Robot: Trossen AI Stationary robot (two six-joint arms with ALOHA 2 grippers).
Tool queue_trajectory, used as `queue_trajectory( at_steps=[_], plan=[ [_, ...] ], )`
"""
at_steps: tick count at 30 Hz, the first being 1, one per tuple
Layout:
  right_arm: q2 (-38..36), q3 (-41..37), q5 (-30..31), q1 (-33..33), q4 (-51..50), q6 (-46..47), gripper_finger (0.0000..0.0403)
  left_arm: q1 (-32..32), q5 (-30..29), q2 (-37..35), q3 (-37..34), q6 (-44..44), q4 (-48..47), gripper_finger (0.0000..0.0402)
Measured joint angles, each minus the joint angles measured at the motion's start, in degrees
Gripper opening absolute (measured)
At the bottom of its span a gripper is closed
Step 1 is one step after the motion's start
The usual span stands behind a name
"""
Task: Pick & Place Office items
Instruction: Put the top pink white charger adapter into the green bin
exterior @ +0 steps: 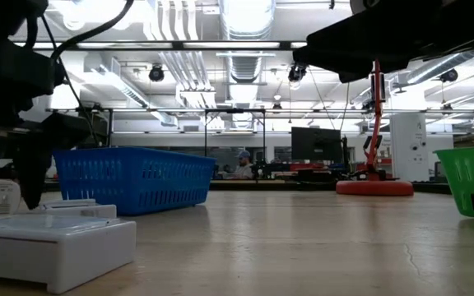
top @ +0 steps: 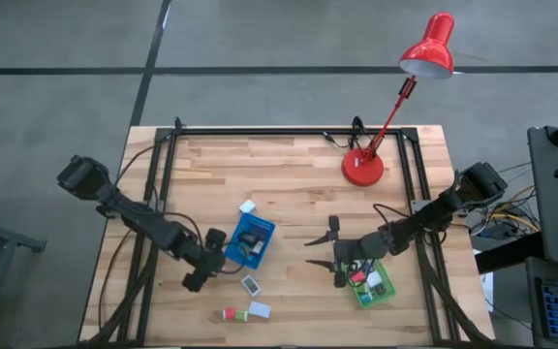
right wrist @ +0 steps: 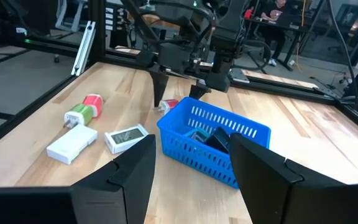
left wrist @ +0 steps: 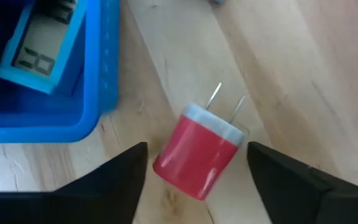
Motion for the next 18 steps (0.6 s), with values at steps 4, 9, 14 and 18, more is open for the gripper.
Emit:
queue_trajectory(
  at_steps=[4,9,14,18],
  plan=[
    [0.0,0.0,0.0,0.0,0.0,0.0,0.0201,-0.5,-0.3,0.0,0.3,0.0,-1.2,0.0216],
    [0.0,0.0,0.0,0.0,0.0,0.4,0.0201,-1.1,-1.1,-0.4,0.2,0.3,-1.6,0.0134],
    [0.0,0.0,-0.1,0.0,-0.1,0.8,0.0201,-1.9,-1.4,-0.4,0.2,1.0,-1.7,0.0127],
    [0.0,0.0,-0.1,0.0,-0.2,1.1,0.0201,-2.6,-2.1,-0.5,0.2,1.0,-2.5,0.0127]
  ],
)
